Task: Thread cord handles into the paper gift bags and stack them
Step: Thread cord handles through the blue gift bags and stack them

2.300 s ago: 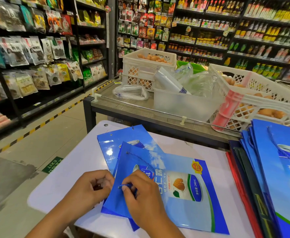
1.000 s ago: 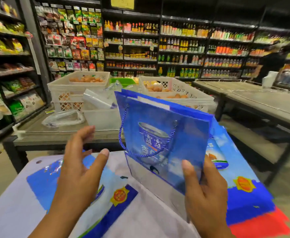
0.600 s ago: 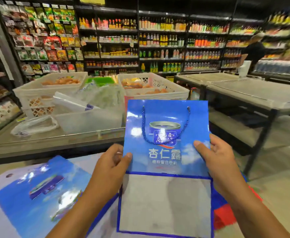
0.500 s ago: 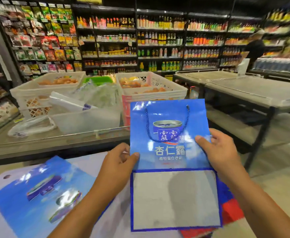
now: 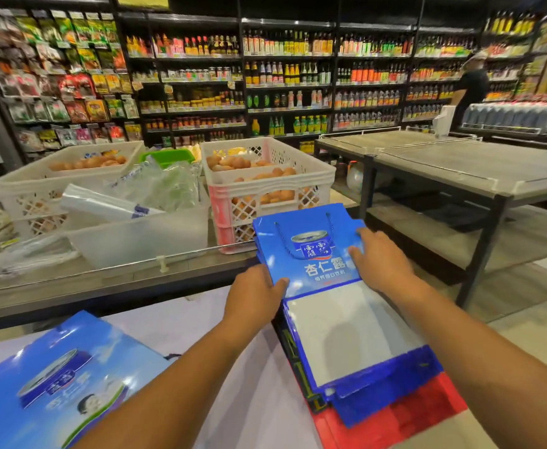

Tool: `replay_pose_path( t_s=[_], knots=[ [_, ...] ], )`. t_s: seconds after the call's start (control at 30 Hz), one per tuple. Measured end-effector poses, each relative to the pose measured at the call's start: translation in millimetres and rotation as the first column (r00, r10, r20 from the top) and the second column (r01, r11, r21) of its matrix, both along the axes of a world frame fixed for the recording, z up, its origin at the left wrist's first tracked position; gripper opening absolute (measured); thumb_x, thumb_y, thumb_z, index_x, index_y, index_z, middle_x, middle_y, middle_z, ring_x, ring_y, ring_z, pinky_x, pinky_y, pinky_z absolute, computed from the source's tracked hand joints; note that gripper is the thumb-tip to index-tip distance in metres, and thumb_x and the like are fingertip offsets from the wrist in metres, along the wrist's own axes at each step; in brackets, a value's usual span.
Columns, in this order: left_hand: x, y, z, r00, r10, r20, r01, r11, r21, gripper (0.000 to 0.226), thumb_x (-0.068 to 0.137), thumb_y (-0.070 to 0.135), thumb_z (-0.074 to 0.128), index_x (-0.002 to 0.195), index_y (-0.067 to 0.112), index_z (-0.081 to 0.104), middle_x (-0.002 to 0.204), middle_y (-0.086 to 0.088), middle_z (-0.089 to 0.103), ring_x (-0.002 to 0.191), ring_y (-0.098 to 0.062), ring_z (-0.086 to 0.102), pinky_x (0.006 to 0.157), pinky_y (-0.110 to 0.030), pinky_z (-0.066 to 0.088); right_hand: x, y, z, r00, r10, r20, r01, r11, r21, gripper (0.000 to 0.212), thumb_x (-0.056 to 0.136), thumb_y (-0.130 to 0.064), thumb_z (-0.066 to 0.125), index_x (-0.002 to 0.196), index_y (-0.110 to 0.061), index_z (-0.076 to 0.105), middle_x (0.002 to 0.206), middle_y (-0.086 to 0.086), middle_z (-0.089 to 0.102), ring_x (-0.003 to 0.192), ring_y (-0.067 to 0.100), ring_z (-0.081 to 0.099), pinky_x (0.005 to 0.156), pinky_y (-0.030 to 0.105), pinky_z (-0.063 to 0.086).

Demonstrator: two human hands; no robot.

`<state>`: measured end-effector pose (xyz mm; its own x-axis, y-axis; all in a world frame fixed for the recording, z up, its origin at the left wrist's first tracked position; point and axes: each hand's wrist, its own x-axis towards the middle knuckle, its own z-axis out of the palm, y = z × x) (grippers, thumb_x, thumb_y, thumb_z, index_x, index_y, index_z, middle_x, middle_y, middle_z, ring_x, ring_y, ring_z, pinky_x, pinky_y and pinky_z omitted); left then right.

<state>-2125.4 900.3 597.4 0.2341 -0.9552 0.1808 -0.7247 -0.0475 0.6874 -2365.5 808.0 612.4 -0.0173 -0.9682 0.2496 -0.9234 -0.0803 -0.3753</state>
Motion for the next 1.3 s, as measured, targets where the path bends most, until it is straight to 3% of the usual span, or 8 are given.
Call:
replay_pose_path(
  t_s=[0.23,0.37,0.5,0.6,0.77,1.07,1.17,1.3],
  knots=[
    [-4.4,-7.8,-7.9,0.971,0.037,0.238,-0.014,0.995,-0.098,0.037,0.094,0.051,0.067,0.084,0.026,0.041,0.091,0.004,0.061,0.082,-0.018,0.059,0.061,-0.034,0.041,-4.8,0.4,-22.7,0.995,-0.021,-0.095,0.017,0.999,-0.041,0.054,0.105,-0.054,0.042,0.153,-0.029,0.040,0.150,0.004,0.038,0.132,0.026,0.042,0.108,0.046,0.041],
    [-27.6,-8.4,1.2,0.860,-0.030,0.509,0.213,0.928,-0.306,0.027,0.097,0.047,0.060,0.110,0.025,0.054,0.116,0.003,0.054,0.109,-0.021,0.052,0.091,-0.040,0.047,-9.3,12.2,-24.2,0.984,0.178,-0.016,-0.179,0.980,-0.082,0.062,0.102,-0.061,0.046,0.157,-0.035,0.036,0.166,-0.004,0.024,0.150,0.021,0.026,0.122,0.045,0.028],
    [-64.2,-8.6,-16.1,0.765,-0.206,0.611,0.314,0.946,-0.074,0.057,0.105,0.056,0.037,0.151,0.023,0.041,0.163,-0.007,0.030,0.156,-0.026,0.019,0.127,-0.056,0.014,-10.0,19.8,-46.3,0.946,0.306,-0.103,-0.311,0.950,-0.030,0.073,0.098,-0.070,0.037,0.162,-0.039,0.024,0.172,-0.005,0.016,0.158,0.018,0.012,0.129,0.043,0.014],
    [-76.5,-9.2,-36.4,0.733,-0.275,0.622,0.297,0.952,0.071,0.067,0.107,0.058,0.023,0.164,0.022,0.016,0.174,-0.006,0.000,0.160,-0.025,-0.012,0.127,-0.056,-0.009,-15.2,16.9,-69.9,0.946,0.301,-0.122,-0.303,0.953,0.010,0.069,0.102,-0.066,0.037,0.163,-0.042,0.014,0.173,-0.009,0.009,0.159,0.015,0.006,0.130,0.044,0.012],
    [-74.9,-13.2,-50.5,0.744,-0.261,0.616,0.289,0.956,0.057,0.069,0.105,0.060,0.016,0.165,0.025,0.013,0.174,-0.004,-0.004,0.159,-0.022,-0.018,0.122,-0.051,-0.018,-13.7,14.9,-82.1,0.948,0.279,-0.154,-0.285,0.958,-0.019,0.071,0.102,-0.067,0.037,0.163,-0.043,0.011,0.173,-0.012,0.007,0.159,0.013,0.004,0.130,0.044,0.013],
    [-52.6,-9.8,-37.5,0.823,-0.413,0.390,0.431,0.901,0.046,0.062,0.106,0.058,0.037,0.162,0.036,0.024,0.174,0.006,-0.001,0.158,-0.011,-0.017,0.130,-0.043,-0.005,-13.0,23.6,-68.0,0.945,0.274,-0.177,-0.273,0.962,0.029,0.067,0.103,-0.067,0.034,0.162,-0.044,0.012,0.173,-0.014,0.004,0.159,0.012,0.000,0.129,0.042,0.003],
    [-19.1,9.3,-24.5,0.880,-0.416,0.230,0.454,0.879,-0.148,0.059,0.104,0.053,0.045,0.160,0.038,0.032,0.173,0.013,0.007,0.158,-0.003,-0.011,0.131,-0.039,0.008,-0.9,34.7,-51.5,0.948,0.234,-0.217,-0.254,0.965,-0.068,0.056,0.105,-0.051,0.040,0.159,-0.039,0.029,0.169,-0.007,0.023,0.156,0.016,0.018,0.130,0.045,0.009],
    [48.8,49.1,-18.8,0.935,-0.268,0.234,0.329,0.901,-0.282,0.051,0.102,0.045,0.050,0.152,0.035,0.045,0.168,0.013,0.024,0.159,-0.008,0.007,0.130,-0.043,0.013,52.3,63.3,-28.8,0.941,0.299,-0.159,-0.328,0.922,-0.208,0.056,0.098,-0.023,0.053,0.152,-0.029,0.044,0.160,-0.002,0.035,0.148,0.023,0.033,0.125,0.044,0.026]
  ],
)
